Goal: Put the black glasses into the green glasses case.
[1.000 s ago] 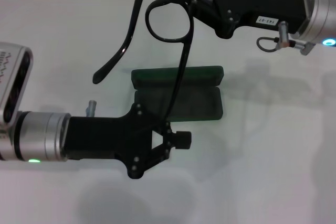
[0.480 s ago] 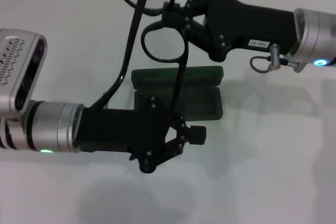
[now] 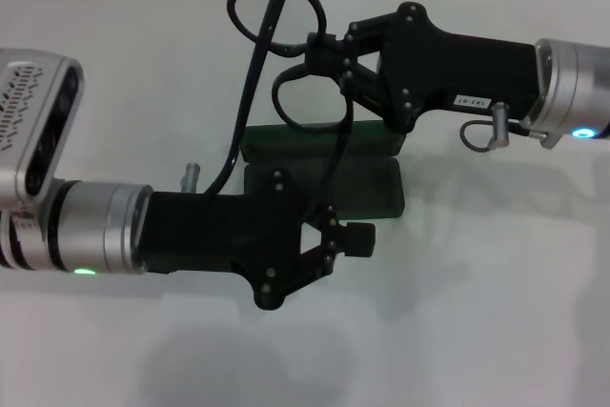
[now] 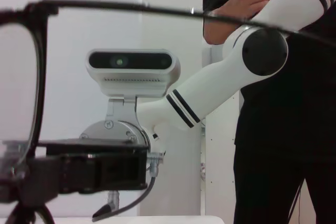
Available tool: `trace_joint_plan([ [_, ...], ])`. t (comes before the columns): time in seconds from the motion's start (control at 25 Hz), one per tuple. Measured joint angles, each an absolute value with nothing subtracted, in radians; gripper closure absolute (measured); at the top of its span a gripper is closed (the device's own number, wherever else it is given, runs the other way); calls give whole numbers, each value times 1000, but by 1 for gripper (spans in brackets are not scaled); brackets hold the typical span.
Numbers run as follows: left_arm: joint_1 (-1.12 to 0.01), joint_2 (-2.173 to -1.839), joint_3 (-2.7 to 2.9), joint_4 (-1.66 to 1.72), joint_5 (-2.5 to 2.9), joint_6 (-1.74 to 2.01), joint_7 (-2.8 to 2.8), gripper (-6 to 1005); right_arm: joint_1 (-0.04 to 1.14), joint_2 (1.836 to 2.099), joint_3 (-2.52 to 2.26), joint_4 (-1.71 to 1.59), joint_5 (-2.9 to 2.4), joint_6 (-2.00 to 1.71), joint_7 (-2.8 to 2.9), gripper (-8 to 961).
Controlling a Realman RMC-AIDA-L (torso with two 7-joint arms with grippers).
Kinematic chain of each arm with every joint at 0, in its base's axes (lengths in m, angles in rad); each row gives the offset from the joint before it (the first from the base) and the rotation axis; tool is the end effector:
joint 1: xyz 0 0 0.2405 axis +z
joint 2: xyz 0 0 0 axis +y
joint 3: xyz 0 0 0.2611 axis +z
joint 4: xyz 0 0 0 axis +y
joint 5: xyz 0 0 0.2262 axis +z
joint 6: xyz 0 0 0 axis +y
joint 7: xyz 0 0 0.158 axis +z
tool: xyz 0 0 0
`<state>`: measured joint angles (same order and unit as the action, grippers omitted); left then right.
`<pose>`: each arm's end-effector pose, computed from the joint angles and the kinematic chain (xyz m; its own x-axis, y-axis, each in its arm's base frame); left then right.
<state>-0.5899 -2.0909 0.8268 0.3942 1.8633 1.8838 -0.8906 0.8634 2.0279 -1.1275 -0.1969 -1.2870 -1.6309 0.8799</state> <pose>-0.2169 0.2874 -0.0543 0.7124 0.0054 0.7018 -0.0353 -0.9984 0.0435 0.1343 0.3761 -0.0545 0.6320 0.0849 -0.7703 -0.0170 -0.9922 -0.1233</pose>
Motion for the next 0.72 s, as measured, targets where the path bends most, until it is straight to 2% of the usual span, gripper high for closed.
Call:
trace_joint_plan([
  [0.72, -580, -2089, 825, 396, 1821, 1885, -891, 999, 829, 2028, -1272, -209, -1287, -1610, 879, 908],
])
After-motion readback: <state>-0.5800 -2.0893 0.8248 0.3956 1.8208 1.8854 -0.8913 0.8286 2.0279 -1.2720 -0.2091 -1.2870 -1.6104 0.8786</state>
